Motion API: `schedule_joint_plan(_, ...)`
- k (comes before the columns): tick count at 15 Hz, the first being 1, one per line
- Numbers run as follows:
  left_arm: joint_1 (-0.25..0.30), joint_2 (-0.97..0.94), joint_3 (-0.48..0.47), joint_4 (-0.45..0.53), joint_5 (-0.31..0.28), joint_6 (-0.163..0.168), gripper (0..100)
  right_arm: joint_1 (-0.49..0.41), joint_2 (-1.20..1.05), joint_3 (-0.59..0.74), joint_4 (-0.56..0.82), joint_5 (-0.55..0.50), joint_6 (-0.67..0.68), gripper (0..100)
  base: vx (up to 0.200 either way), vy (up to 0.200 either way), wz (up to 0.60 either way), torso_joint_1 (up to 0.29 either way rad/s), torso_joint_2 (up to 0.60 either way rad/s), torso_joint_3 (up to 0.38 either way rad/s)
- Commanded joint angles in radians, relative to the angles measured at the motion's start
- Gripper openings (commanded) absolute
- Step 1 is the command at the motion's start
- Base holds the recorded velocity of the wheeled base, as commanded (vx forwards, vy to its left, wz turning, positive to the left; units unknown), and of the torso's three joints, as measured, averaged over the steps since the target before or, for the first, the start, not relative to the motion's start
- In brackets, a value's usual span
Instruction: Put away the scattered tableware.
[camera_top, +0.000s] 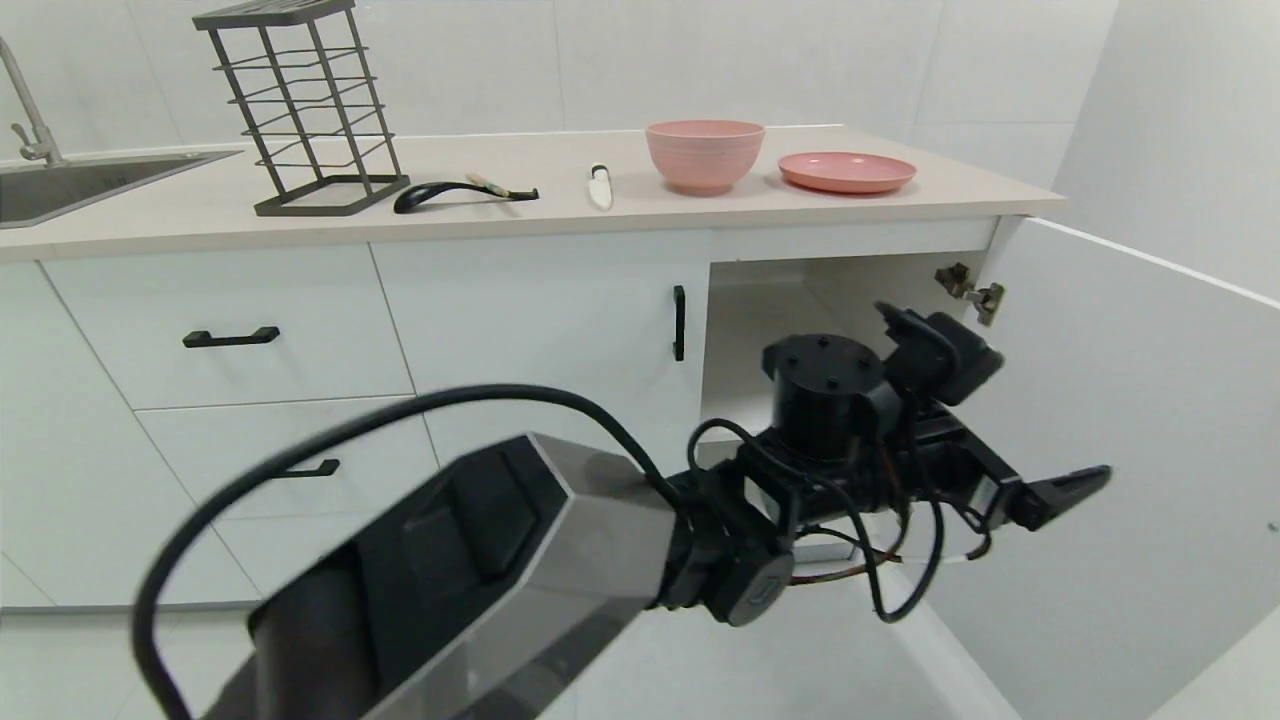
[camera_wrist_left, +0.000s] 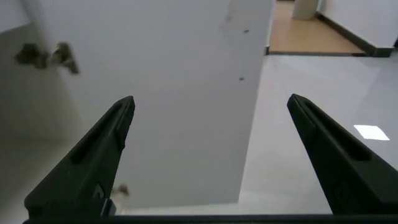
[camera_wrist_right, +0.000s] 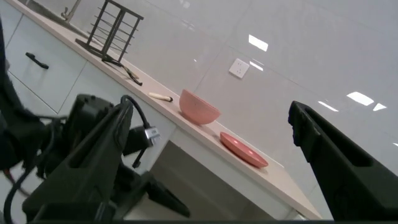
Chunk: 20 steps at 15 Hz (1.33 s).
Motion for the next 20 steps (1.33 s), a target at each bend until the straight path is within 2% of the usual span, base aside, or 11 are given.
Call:
schedule_joint_plan(1,0.149,-0.441,0.56,-0.064,0.008,0.014,100,0.0,0.006,0.021,0.002,0.002,-0.002,100,0.0,0.0,0.0,0.0,0.0,0.0)
schedule_joint_plan(3,0.229,-0.673,0.906,-0.104,0.025,0.04,100,0.0,0.006,0.047,0.003,0.002,-0.005,100,0.0,0.0,0.0,0.0,0.0,0.0)
schedule_joint_plan(4,0.278,-0.77,1.04,-0.143,0.03,0.042,100,0.0,0.006,0.06,0.014,0.002,-0.008,100,0.0,0.0,0.0,0.0,0.0,0.0)
schedule_joint_plan(5,0.307,-0.817,1.102,-0.17,0.031,0.043,100,0.001,0.006,0.067,0.023,0.002,-0.01,100,0.0,0.0,0.0,0.0,0.0,0.0)
schedule_joint_plan(6,0.386,-0.943,1.26,-0.265,0.031,0.045,100,0.004,0.006,0.082,0.037,0.002,-0.011,100,0.0,0.0,0.0,0.0,0.0,0.0)
schedule_joint_plan(9,0.484,-1.15,1.447,-0.348,0.031,0.045,100,0.003,0.005,0.134,0.058,0.002,-0.014,100,0.0,0.0,0.0,0.0,0.0,0.0)
schedule_joint_plan(12,0.651,-1.501,1.594,-0.316,0.033,0.043,100,-0.002,-0.205,0.134,0.265,0.002,-0.017,100,0.0,0.0,0.0,0.0,0.0,0.0)
schedule_joint_plan(14,0.772,-1.705,1.607,-0.207,0.034,0.033,100,0.0,-0.437,0.134,0.491,0.002,-0.016,100,0.0,0.0,0.0,0.0,0.0,0.0)
schedule_joint_plan(15,0.821,-1.819,1.602,-0.094,0.033,0.031,100,0.001,-0.566,0.134,0.634,0.002,-0.016,100,0.0,0.0,0.0,0.0,0.0,0.0)
schedule_joint_plan(18,0.895,-2.143,1.587,0.319,0.031,0.002,100,-0.002,-0.9,0.131,1.046,0.0,-0.014,100,0.0,0.0,0.0,0.0,0.0,0.0)
schedule_joint_plan(20,0.969,-2.302,1.6,0.531,0.028,0.005,100,0.023,-0.962,0.134,1.158,-0.024,-0.014,100,0.0,0.0,0.0,0.0,0.0,0.0)
